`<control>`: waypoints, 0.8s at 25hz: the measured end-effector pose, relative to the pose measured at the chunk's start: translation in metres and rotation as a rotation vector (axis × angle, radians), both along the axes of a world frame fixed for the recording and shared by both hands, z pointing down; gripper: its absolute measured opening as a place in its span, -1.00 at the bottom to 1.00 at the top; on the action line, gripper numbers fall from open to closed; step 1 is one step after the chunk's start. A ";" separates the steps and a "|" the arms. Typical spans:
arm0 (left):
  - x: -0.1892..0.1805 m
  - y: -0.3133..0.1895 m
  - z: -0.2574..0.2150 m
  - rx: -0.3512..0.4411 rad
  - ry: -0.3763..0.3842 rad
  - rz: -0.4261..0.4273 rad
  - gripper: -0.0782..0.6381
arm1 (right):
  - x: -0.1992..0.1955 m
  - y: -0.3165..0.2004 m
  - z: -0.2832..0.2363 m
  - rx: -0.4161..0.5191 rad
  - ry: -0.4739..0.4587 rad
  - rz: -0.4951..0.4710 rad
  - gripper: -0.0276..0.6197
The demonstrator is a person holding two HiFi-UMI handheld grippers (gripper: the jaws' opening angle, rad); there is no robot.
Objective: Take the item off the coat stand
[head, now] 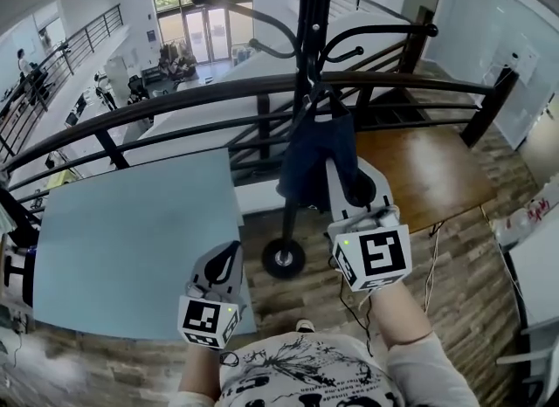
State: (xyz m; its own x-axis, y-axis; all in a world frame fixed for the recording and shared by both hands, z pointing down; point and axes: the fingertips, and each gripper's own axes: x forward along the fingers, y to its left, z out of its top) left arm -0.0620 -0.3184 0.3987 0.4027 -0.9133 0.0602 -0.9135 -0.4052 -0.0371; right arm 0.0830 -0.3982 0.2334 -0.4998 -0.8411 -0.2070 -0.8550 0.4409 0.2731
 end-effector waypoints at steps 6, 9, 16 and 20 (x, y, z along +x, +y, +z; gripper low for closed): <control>-0.008 0.015 0.004 -0.007 -0.001 0.026 -0.77 | 0.005 0.026 0.051 -0.096 -0.001 0.027 -0.91; -0.009 0.024 0.011 -0.008 -0.006 0.049 -0.77 | 0.007 0.040 0.086 -0.159 0.012 0.045 -0.91; -0.016 0.036 0.014 -0.007 -0.004 0.065 -0.77 | 0.009 0.072 0.153 -0.207 -0.013 0.048 -0.91; -0.020 0.041 0.008 0.014 -0.002 0.066 -0.77 | 0.007 0.088 0.174 -0.181 -0.028 0.037 -0.91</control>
